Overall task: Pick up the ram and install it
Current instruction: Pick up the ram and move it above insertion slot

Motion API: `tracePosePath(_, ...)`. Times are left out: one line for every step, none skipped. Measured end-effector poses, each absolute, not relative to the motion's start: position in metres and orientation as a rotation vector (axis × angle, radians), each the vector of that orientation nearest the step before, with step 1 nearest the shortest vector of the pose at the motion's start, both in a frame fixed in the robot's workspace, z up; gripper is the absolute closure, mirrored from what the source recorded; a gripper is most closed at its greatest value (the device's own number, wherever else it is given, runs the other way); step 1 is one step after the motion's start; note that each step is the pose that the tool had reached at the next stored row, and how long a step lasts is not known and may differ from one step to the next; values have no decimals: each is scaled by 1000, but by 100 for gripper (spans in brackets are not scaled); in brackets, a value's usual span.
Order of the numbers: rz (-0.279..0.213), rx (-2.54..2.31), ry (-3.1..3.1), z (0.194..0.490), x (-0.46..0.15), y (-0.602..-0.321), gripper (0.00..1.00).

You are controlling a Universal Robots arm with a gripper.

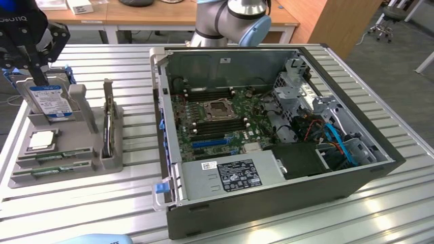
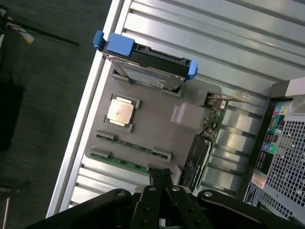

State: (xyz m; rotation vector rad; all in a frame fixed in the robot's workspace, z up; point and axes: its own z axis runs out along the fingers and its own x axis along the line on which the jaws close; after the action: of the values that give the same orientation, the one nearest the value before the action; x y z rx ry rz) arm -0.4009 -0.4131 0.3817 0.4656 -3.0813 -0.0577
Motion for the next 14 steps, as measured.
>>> tracePosePath(-58,479,-3079,382,-401,-413,90)
tracePosePath(-57,492,-3077,381,-401,-413,90)
tracePosePath(-57,506,-3074,381,-401,-413,90)
tracePosePath(-57,519,-3072,381,-401,-413,90)
tracePosePath(-57,534,-3069,381,-401,-413,90)
tracePosePath(-57,547,-3067,381,-401,-413,90)
tracePosePath(-56,560,-3064,381,-401,-413,90)
tracePosePath(-56,574,-3062,381,-401,-413,90)
tracePosePath(-56,587,-3059,381,-401,-413,90)
tracePosePath(-56,601,-3056,381,-401,-413,90)
tracePosePath(-56,614,-3053,380,-401,-413,90)
tracePosePath(-56,627,-3051,380,-401,-413,90)
tracePosePath(-55,640,-3048,380,-401,-413,90)
tracePosePath(-55,653,-3045,380,-401,-413,90)
